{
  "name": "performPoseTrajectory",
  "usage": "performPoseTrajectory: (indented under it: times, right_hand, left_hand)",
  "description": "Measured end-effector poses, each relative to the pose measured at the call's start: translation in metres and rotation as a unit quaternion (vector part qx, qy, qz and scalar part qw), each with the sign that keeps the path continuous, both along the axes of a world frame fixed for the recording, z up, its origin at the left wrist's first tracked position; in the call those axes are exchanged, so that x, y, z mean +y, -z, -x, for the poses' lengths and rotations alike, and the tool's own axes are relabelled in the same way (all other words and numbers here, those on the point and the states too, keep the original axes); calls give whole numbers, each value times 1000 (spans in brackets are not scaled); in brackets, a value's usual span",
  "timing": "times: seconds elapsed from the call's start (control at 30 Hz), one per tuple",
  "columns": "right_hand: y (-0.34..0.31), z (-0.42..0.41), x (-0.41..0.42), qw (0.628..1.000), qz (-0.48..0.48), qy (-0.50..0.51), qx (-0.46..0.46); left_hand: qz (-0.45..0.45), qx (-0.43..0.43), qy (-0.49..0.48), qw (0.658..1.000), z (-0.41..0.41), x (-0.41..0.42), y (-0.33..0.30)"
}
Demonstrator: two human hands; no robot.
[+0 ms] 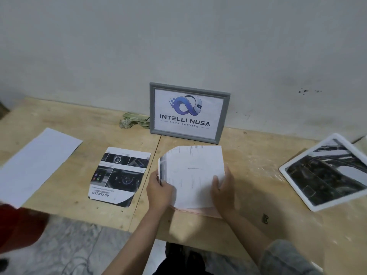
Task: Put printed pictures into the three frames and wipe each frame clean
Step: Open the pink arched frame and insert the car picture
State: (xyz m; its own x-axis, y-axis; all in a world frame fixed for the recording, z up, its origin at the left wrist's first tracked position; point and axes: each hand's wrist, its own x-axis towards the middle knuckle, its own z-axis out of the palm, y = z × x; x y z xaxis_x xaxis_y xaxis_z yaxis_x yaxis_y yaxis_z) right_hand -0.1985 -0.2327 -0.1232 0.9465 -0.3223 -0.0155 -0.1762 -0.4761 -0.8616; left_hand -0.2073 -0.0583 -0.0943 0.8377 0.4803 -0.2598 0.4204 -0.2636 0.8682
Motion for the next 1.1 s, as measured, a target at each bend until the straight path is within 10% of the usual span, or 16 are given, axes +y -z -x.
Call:
performPoseTrajectory:
  times: [1.1]
  right_hand:
    - [1, -132, 556, 876, 166, -452, 24]
  left_hand:
    - [-23, 141, -310, 940, -7, 467, 23]
